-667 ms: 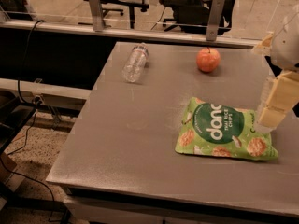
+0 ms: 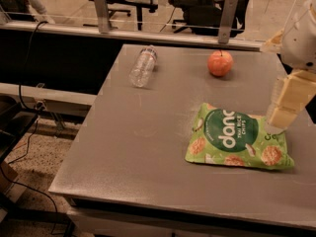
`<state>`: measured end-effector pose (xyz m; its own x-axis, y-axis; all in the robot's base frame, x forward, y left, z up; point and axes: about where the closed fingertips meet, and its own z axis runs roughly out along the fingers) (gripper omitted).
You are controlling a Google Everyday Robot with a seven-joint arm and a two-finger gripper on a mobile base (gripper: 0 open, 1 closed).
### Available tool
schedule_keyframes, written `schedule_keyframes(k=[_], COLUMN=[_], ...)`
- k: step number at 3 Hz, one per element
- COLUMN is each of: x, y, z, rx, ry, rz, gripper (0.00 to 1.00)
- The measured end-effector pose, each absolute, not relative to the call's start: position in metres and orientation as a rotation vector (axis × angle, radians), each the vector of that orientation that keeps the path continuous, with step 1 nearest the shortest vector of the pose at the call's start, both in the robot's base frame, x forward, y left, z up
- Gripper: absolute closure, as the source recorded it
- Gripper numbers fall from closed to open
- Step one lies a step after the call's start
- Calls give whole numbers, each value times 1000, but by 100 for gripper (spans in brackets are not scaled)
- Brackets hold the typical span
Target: Pick water bottle
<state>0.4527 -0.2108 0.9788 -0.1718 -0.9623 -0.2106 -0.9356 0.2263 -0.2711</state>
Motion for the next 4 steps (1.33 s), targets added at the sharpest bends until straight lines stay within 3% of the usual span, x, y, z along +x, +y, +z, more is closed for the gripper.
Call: schedule_keyframes(k=[4], x=[599], y=[-146], z=[955], rx=[-2059], ry=[1740], rz=[-125], gripper=[0])
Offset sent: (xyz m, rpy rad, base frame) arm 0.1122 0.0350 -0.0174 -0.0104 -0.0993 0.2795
